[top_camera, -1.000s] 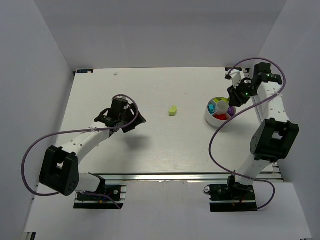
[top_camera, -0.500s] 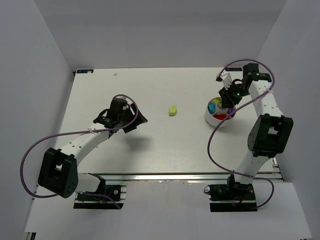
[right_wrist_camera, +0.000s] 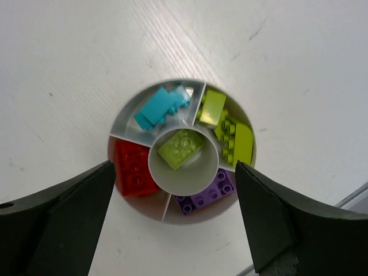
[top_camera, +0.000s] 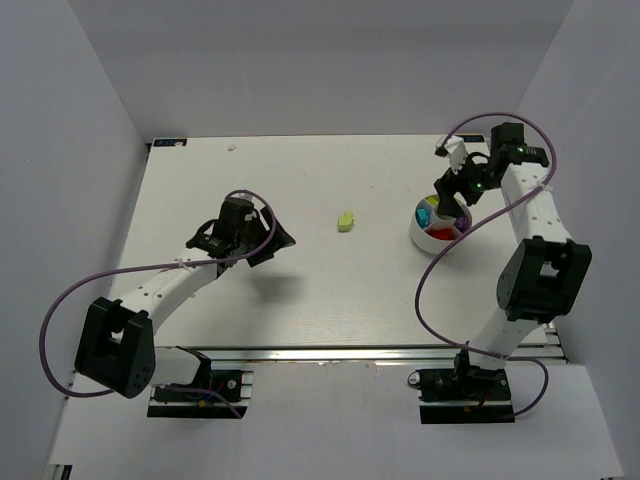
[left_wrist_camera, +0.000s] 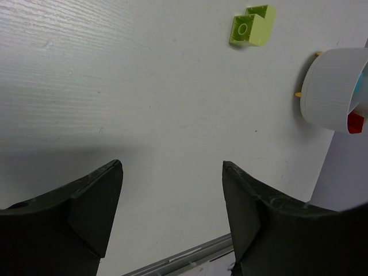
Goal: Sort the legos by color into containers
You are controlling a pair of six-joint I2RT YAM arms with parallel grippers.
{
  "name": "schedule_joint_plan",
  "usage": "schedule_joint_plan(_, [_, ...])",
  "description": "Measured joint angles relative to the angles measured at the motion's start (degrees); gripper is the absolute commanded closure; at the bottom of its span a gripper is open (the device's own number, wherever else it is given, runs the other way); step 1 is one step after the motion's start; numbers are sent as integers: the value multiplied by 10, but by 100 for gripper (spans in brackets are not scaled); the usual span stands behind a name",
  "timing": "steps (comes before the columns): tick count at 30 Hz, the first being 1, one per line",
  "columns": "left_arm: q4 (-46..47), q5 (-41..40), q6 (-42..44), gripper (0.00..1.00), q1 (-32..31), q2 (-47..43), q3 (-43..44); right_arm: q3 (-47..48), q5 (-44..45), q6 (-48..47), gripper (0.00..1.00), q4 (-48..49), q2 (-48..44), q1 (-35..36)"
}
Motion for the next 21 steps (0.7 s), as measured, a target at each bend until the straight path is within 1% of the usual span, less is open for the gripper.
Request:
schedule_joint_plan(1, [4,1,-1,21,0,0,-2,-9,-15,2,11,17,-14,2])
schedule_joint_plan(3, [12,5,-3,21,0,0,-10,-59,-51,10,11,76,-67,3])
schedule_joint_plan(6, [18,9,-6,21,0,1,-23,-171,-107,17,11,167,-169,11])
schedule_joint_plan(7, [21,9,-9,21,0,1,-27,-203,-127,10,13,189,-197,17])
schedule_joint_plan(8, [21,10,-9,21,0,1,-28,-224,-143,5,13,202,-215,24])
schedule_joint_plan(9, [26,10,-12,21,0,1,-31,-234,-159,-16,16,205,-225,38])
schedule_joint_plan(10, [33,10,-16,20,0,1,-35,-237,-172,-40,23,204,-226,53])
schedule_joint_plan(13, [55,11,-28,20,0,-1,-51,-237,-193,-93,31,203,-206,114])
schedule_joint_plan(15, [66,12,-35,20,0,-5,-64,-236,-194,-104,31,202,-182,149])
schedule_joint_plan(16, [68,12,-38,20,0,-7,-68,-234,-193,-105,28,205,-168,164])
schedule_joint_plan(19, [72,11,-42,19,0,-12,-72,-219,-167,-58,28,222,-122,200])
schedule_joint_plan(21, [75,11,-44,19,0,-14,-72,-188,-146,-8,28,240,-83,214])
